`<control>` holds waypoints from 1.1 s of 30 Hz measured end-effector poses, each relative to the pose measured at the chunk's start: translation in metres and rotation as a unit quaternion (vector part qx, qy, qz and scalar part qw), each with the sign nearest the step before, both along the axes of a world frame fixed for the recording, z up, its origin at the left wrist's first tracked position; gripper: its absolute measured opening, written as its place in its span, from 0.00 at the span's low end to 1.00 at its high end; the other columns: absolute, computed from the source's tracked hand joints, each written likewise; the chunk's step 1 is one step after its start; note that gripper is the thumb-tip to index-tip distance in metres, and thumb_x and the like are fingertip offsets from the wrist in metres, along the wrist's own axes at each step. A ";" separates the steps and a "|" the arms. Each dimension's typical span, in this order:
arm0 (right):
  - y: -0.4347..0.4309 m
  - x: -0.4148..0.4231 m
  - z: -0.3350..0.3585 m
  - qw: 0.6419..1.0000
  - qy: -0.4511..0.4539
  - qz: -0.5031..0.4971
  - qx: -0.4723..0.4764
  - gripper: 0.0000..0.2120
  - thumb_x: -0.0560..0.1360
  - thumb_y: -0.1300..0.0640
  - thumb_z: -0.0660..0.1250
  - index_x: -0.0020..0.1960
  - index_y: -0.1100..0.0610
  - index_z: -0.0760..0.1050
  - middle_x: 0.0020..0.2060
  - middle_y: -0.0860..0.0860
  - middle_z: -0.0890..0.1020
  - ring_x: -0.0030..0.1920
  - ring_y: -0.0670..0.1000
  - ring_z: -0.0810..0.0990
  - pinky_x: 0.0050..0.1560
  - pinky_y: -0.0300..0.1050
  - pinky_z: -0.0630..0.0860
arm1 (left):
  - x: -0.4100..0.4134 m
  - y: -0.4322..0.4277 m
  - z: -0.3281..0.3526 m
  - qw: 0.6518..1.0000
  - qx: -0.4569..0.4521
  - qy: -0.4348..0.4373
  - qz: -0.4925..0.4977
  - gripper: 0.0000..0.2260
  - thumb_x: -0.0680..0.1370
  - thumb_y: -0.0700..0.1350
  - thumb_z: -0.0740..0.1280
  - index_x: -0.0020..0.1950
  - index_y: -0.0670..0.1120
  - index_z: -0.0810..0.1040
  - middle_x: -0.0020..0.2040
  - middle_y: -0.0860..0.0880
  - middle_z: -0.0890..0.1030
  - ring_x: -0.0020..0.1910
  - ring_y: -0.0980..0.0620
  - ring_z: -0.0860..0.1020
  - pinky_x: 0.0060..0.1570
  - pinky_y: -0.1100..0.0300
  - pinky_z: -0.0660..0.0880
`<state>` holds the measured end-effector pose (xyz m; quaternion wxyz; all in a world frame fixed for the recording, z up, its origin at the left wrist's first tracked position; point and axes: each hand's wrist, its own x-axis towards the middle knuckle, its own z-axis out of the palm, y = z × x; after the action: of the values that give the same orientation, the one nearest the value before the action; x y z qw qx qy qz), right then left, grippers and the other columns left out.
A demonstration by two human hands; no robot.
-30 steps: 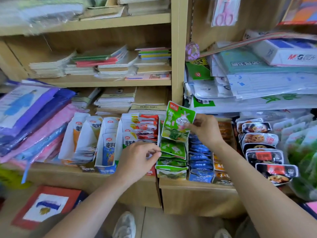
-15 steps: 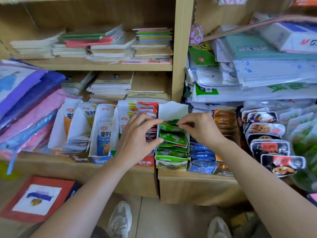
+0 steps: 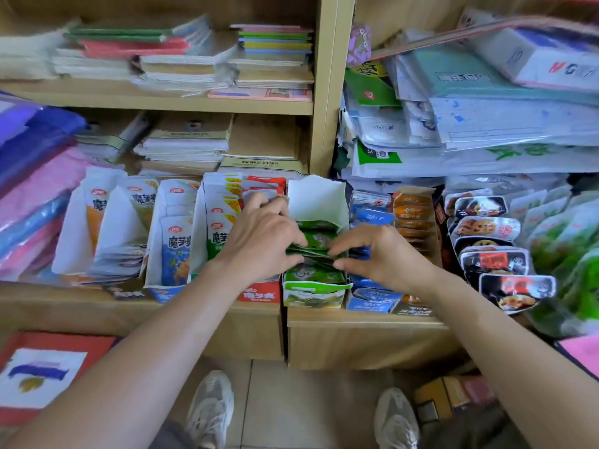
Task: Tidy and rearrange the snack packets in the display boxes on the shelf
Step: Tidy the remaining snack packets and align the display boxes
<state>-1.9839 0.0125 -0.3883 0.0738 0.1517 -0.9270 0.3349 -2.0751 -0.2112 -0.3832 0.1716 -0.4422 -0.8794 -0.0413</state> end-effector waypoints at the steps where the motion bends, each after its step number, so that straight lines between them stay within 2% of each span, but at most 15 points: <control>1: 0.002 0.003 0.003 1.000 -0.011 0.006 -0.021 0.10 0.73 0.54 0.75 0.54 0.53 0.85 0.53 0.45 0.85 0.56 0.40 0.80 0.61 0.38 0.75 | -0.002 0.000 -0.002 1.000 0.015 0.006 -0.003 0.08 0.73 0.60 0.73 0.50 0.60 0.86 0.45 0.59 0.84 0.51 0.52 0.73 0.55 0.49 0.64; 3: 0.006 0.010 0.008 0.998 -0.039 0.024 -0.039 0.15 0.71 0.47 0.75 0.54 0.53 0.85 0.54 0.45 0.84 0.60 0.42 0.79 0.63 0.40 0.74 | -0.006 0.003 -0.004 0.999 0.032 0.025 -0.003 0.05 0.75 0.56 0.72 0.46 0.59 0.87 0.39 0.58 0.84 0.47 0.52 0.74 0.53 0.51 0.63; 6: 0.005 0.017 0.002 0.997 -0.031 0.040 0.055 0.24 0.65 0.39 0.76 0.56 0.50 0.84 0.53 0.42 0.83 0.63 0.44 0.74 0.64 0.42 0.70 | -0.010 0.010 -0.002 0.998 0.047 0.046 0.000 0.04 0.75 0.54 0.73 0.47 0.57 0.87 0.37 0.54 0.82 0.44 0.50 0.76 0.51 0.51 0.62; 8: 0.002 0.017 -0.008 0.994 0.013 0.022 0.102 0.20 0.65 0.42 0.78 0.53 0.49 0.84 0.50 0.41 0.82 0.64 0.47 0.70 0.63 0.50 0.67 | -0.013 0.015 0.002 0.997 0.059 0.057 0.009 0.04 0.75 0.53 0.74 0.47 0.56 0.87 0.36 0.52 0.82 0.41 0.50 0.77 0.48 0.53 0.60; 10: 0.000 0.015 -0.014 0.992 0.065 0.005 0.104 0.13 0.67 0.48 0.79 0.49 0.50 0.85 0.47 0.40 0.83 0.65 0.48 0.69 0.60 0.55 0.66 | -0.018 0.020 0.007 0.995 0.078 0.064 0.025 0.03 0.76 0.51 0.73 0.46 0.55 0.87 0.36 0.52 0.83 0.40 0.49 0.77 0.47 0.53 0.60; 13: 0.000 0.012 -0.016 0.987 0.114 -0.030 0.107 0.09 0.68 0.49 0.78 0.45 0.50 0.84 0.45 0.40 0.82 0.63 0.49 0.69 0.54 0.52 0.61 | -0.027 0.032 0.015 0.989 0.098 0.079 0.082 0.07 0.77 0.50 0.71 0.42 0.51 0.86 0.34 0.50 0.83 0.39 0.45 0.79 0.45 0.52 0.62; 15: 0.000 0.011 -0.017 0.985 0.122 -0.048 0.115 0.08 0.68 0.50 0.78 0.44 0.50 0.83 0.45 0.40 0.82 0.60 0.49 0.70 0.52 0.51 0.60 | -0.034 0.041 0.017 0.981 0.119 0.076 0.130 0.06 0.77 0.51 0.70 0.44 0.51 0.86 0.35 0.50 0.83 0.41 0.45 0.79 0.46 0.52 0.63; 17: 0.000 0.010 -0.018 0.985 0.116 -0.057 0.114 0.08 0.69 0.51 0.78 0.45 0.50 0.82 0.45 0.41 0.82 0.57 0.48 0.71 0.52 0.51 0.61 | -0.040 0.047 0.014 0.974 0.148 0.059 0.164 0.05 0.76 0.51 0.72 0.49 0.53 0.86 0.39 0.49 0.84 0.45 0.46 0.79 0.48 0.51 0.64; 20: 0.001 0.011 -0.017 0.987 0.104 -0.071 0.098 0.09 0.69 0.52 0.78 0.47 0.51 0.83 0.43 0.46 0.81 0.50 0.40 0.67 0.52 0.54 0.66 | -0.046 0.052 0.009 0.969 0.154 0.039 0.187 0.11 0.73 0.51 0.76 0.54 0.54 0.84 0.50 0.52 0.85 0.53 0.47 0.79 0.52 0.51 0.67; 23: 0.003 0.011 -0.018 0.989 0.098 -0.071 0.084 0.09 0.69 0.53 0.78 0.48 0.52 0.84 0.42 0.50 0.80 0.46 0.38 0.64 0.52 0.51 0.63 | -0.044 0.049 0.009 0.968 0.193 0.012 0.161 0.12 0.69 0.48 0.78 0.49 0.54 0.81 0.49 0.54 0.82 0.48 0.47 0.81 0.47 0.52 0.72; 25: 0.004 0.009 -0.019 0.989 0.101 -0.072 0.082 0.07 0.70 0.53 0.77 0.47 0.52 0.84 0.41 0.50 0.80 0.45 0.40 0.66 0.52 0.49 0.62 | -0.040 0.041 0.010 0.967 0.225 -0.021 0.114 0.09 0.69 0.46 0.78 0.45 0.54 0.82 0.46 0.56 0.82 0.43 0.50 0.80 0.42 0.54 0.75; 27: 0.004 0.005 -0.018 0.988 0.107 -0.080 0.080 0.06 0.71 0.54 0.77 0.46 0.53 0.83 0.39 0.49 0.80 0.45 0.43 0.69 0.52 0.49 0.62 | -0.034 0.032 0.012 0.967 0.237 -0.066 0.067 0.06 0.71 0.46 0.77 0.46 0.54 0.85 0.43 0.58 0.83 0.39 0.57 0.78 0.41 0.56 0.77; 31: 0.003 -0.012 -0.012 0.985 0.119 -0.109 0.067 0.05 0.73 0.55 0.75 0.47 0.52 0.82 0.38 0.51 0.78 0.44 0.50 0.72 0.51 0.47 0.59 | -0.016 0.011 0.016 0.958 0.254 -0.134 0.002 0.05 0.77 0.47 0.72 0.50 0.53 0.86 0.43 0.59 0.83 0.44 0.59 0.80 0.45 0.58 0.77; 33: 0.003 -0.023 -0.008 0.980 0.135 -0.136 0.057 0.05 0.73 0.56 0.75 0.48 0.53 0.82 0.37 0.47 0.74 0.44 0.51 0.71 0.50 0.46 0.58 | -0.006 0.000 0.013 0.961 0.240 -0.140 -0.015 0.05 0.78 0.49 0.71 0.51 0.53 0.86 0.46 0.61 0.81 0.48 0.59 0.78 0.46 0.57 0.76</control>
<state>-2.0069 0.0154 -0.3965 0.2342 0.0725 -0.9382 0.2445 -2.0808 -0.2108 -0.3703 0.1475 -0.3909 -0.8523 -0.3148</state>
